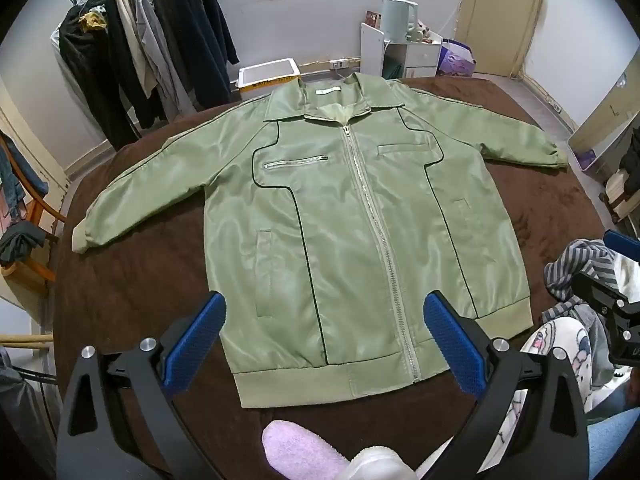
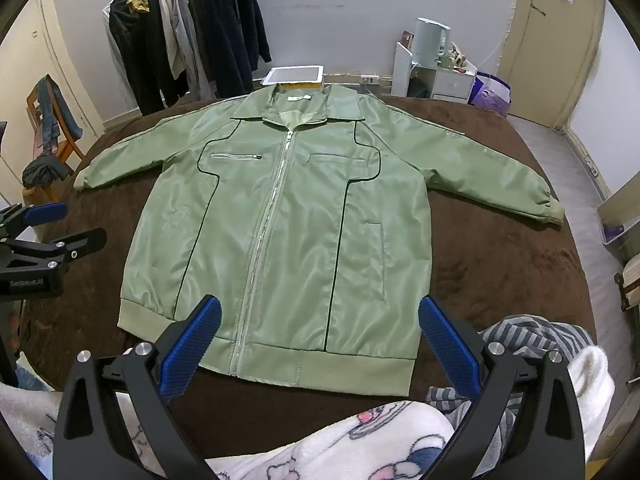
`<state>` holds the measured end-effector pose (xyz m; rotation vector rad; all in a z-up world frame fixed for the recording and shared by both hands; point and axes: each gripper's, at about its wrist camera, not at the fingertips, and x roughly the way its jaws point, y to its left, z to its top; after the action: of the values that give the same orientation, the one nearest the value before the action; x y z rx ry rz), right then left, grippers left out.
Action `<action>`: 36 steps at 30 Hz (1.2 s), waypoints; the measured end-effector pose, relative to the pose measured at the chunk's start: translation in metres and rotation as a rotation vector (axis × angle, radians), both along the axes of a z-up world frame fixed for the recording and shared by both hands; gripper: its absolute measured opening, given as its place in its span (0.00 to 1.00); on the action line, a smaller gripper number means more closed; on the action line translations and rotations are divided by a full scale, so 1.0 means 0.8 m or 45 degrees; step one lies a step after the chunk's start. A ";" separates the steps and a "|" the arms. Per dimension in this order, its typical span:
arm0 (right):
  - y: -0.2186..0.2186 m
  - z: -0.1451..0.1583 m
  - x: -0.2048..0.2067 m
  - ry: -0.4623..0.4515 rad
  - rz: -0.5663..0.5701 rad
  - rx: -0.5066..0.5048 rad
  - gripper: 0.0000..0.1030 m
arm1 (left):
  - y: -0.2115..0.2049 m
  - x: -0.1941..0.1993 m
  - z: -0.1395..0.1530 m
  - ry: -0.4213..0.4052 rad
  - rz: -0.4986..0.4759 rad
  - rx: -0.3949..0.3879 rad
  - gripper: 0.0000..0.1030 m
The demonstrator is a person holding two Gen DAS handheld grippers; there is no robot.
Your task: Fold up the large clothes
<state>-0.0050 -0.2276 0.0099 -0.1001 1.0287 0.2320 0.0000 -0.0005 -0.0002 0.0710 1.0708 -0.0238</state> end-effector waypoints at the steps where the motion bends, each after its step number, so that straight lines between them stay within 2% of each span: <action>1: 0.000 0.000 0.000 0.005 0.001 0.000 0.95 | 0.000 0.000 0.000 0.000 0.003 -0.005 0.94; 12: 0.001 0.000 -0.001 -0.002 -0.003 0.001 0.95 | -0.005 -0.004 0.004 -0.007 0.001 -0.010 0.94; 36: -0.009 -0.003 0.003 -0.008 -0.020 0.023 0.95 | 0.023 0.005 -0.003 0.007 0.006 -0.015 0.94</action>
<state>-0.0023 -0.2351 0.0075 -0.0760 1.0202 0.2266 0.0038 0.0178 -0.0025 0.0579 1.0759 -0.0265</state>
